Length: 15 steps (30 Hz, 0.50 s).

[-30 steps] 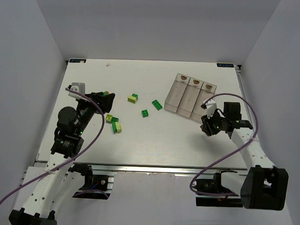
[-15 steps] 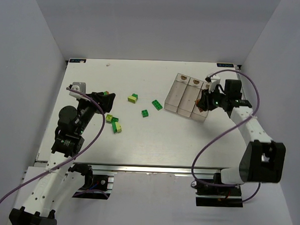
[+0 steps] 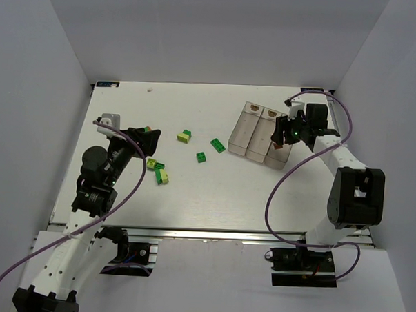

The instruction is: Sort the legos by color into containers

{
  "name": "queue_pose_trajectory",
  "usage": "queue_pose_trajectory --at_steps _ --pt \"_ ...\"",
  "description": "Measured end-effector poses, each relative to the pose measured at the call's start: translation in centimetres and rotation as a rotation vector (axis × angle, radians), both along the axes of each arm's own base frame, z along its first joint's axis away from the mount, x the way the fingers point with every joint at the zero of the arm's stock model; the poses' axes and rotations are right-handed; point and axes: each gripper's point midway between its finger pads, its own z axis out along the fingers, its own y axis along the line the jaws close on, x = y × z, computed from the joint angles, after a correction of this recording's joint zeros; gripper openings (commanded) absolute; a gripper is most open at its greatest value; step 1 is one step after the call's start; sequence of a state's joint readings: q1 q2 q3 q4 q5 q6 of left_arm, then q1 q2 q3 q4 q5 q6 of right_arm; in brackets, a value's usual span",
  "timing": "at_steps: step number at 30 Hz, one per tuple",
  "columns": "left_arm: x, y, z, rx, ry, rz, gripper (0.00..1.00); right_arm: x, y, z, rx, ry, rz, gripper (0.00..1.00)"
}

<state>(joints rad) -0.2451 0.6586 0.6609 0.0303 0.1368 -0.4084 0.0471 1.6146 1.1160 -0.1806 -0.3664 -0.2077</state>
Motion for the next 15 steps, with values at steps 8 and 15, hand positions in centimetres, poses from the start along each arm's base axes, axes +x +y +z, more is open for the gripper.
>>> queue_pose_trajectory --at_steps 8,15 --pt "0.2 -0.1 -0.4 0.003 0.012 -0.003 0.72 0.0 -0.5 -0.9 -0.014 0.003 -0.032 0.75" --pt "0.8 -0.2 -1.3 0.010 0.043 -0.002 0.18 -3.9 2.4 7.7 0.119 -0.151 0.114 0.31"
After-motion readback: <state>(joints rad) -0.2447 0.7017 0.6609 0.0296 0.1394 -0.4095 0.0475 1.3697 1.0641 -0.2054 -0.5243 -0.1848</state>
